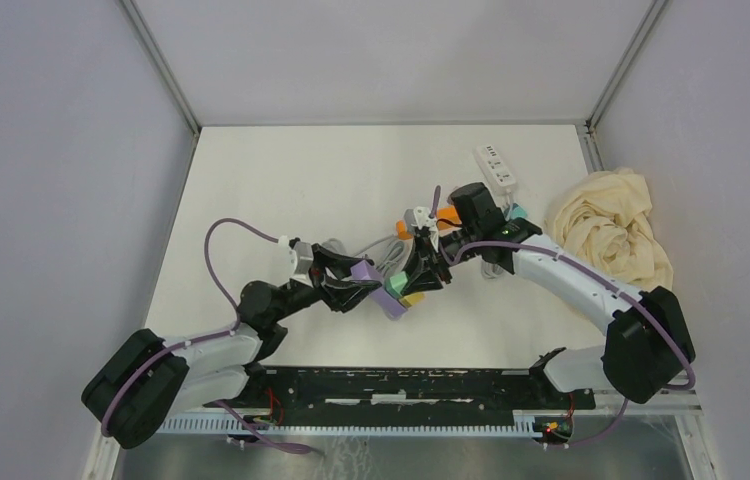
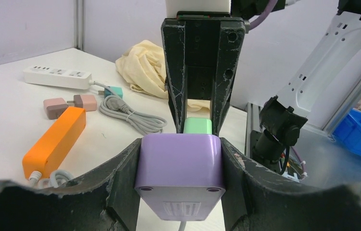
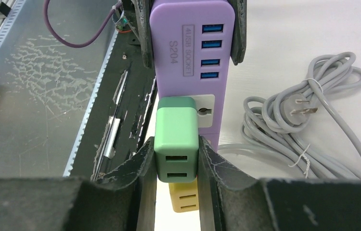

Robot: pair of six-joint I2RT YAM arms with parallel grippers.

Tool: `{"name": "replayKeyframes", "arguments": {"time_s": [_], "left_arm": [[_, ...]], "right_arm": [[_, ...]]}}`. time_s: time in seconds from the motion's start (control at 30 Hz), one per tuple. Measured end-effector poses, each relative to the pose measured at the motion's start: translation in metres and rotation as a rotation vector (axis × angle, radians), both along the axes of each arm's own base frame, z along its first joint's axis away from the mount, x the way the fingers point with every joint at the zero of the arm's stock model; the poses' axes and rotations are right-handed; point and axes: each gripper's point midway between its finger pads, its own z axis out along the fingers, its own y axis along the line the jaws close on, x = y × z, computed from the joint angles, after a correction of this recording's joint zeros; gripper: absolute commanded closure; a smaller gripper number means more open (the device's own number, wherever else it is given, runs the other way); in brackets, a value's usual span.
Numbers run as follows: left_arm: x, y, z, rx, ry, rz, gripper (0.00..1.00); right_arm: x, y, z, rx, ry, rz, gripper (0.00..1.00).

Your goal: Pull the plug off the socket

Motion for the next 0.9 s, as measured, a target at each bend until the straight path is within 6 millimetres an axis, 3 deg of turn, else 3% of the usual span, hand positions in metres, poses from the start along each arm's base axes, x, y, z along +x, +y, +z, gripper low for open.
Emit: {"name": "replayKeyframes", "arguments": {"time_s": [0.37, 0.6, 0.73, 0.9], "left_arm": [[0.001, 0.000, 0.006, -0.006, -0.020, -0.006, 0.97], [0.006, 0.002, -0.004, 0.021, 0.013, 0.006, 0.97], [0.004, -0.002, 0.001, 0.015, -0.017, -0.024, 0.97], [0.012, -0.003, 0.004, 0.006, -0.022, -0.018, 0.97]], "right_arm": [[0.006, -0.002, 0.009, -0.031, 0.069, 0.051, 1.00], [0.006, 0.000, 0.000, -0.077, -0.036, 0.003, 1.00], [0.004, -0.002, 0.008, -0.082, -0.082, -0.047, 1.00], [0.013, -0.005, 0.008, -0.055, 0.013, -0.023, 1.00]]}}
